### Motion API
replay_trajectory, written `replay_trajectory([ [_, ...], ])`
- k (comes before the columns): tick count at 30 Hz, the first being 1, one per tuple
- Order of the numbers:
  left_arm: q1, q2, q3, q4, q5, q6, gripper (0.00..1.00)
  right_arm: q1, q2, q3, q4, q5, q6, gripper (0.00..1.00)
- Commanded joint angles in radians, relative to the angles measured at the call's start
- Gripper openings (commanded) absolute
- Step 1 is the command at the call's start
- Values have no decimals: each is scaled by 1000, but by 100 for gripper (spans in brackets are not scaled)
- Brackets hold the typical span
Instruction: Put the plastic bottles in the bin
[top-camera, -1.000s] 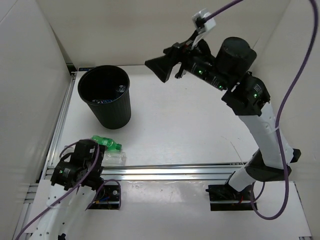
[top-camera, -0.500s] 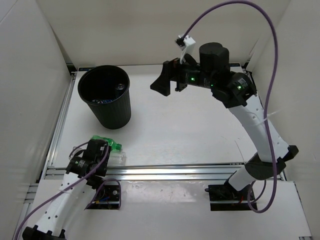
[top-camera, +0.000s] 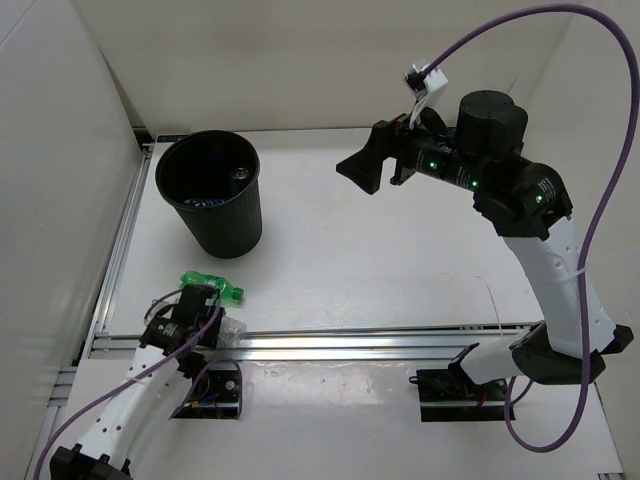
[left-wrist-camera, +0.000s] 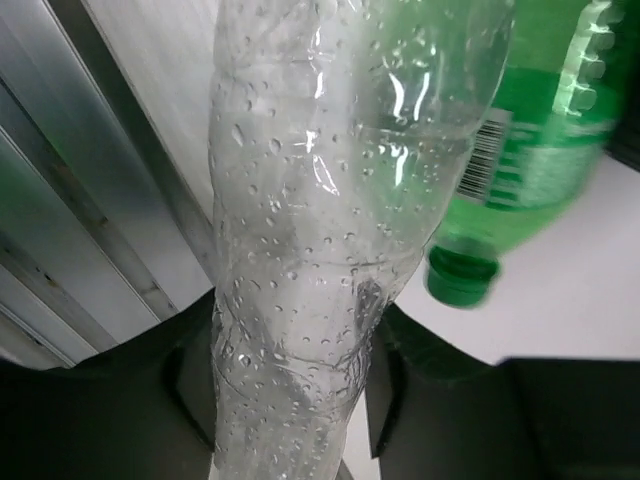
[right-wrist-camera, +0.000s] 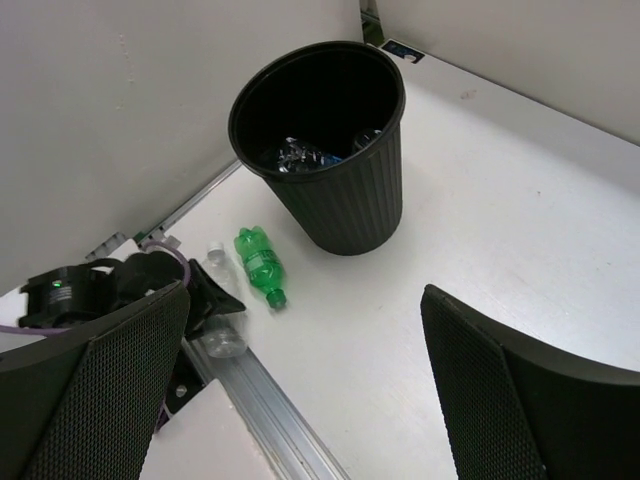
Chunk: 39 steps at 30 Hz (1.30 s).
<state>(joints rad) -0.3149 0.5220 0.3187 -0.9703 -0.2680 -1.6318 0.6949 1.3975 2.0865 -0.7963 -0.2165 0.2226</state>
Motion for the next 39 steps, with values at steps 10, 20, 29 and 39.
replay_trajectory([
  [10, -4, -157, 664, -389, -132, -44, 41, -20, -46, 21, -96, 143, -72, 100],
  [20, -4, 492, 1249, 23, -364, 725, 49, -20, -8, 174, -167, 132, -60, 100],
  [29, 85, 846, 1421, 212, -369, 977, 100, -20, -46, 196, -264, 75, -2, 100],
  [39, 96, 443, 1282, 88, -225, 919, 100, -20, -135, 121, -346, 138, 37, 100],
])
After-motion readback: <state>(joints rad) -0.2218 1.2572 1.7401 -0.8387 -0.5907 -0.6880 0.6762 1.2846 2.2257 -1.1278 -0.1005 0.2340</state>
